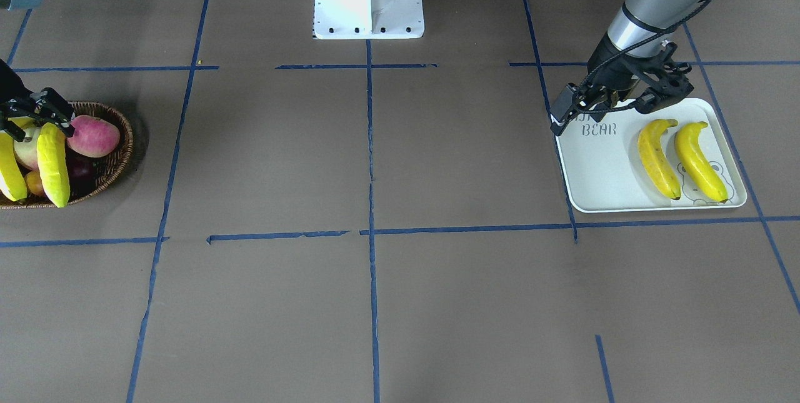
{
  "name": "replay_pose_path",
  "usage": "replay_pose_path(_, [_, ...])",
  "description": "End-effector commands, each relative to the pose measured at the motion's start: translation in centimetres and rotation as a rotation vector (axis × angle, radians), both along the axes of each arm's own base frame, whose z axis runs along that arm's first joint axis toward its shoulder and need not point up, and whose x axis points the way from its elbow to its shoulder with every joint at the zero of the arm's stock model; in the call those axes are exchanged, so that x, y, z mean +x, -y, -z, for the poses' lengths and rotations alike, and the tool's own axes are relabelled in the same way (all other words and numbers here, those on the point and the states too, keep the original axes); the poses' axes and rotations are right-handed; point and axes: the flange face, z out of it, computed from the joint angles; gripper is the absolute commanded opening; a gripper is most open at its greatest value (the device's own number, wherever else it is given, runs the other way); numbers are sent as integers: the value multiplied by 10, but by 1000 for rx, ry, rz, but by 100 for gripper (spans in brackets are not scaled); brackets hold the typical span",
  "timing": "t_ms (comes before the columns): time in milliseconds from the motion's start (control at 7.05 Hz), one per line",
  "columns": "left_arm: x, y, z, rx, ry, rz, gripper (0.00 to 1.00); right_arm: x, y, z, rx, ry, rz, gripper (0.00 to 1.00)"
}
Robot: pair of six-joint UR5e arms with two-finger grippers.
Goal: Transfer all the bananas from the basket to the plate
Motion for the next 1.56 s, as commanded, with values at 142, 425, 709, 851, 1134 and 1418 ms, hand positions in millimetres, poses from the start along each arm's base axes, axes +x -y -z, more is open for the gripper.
replay_pose_path(142, [0,0,0,0,0,0,99,2,0,2,53,-5,46,5])
replay_pose_path(425, [0,0,0,0,0,0,99,32,4,16,48,50,15,0])
replay_pose_path(709, [0,0,1,1,-1,0,99,93,8,52,22,220,-25,0])
replay_pose_path(851, [0,0,3,3,-3,0,99,118,5,78,52,271,-51,0])
replay_pose_path(1134, [1,0,9,14,-11,0,99,102,23,129,124,323,-12,0])
replay_pose_path(1418, [30,-2,47,53,-64,-37,99,13,44,207,7,438,-15,1])
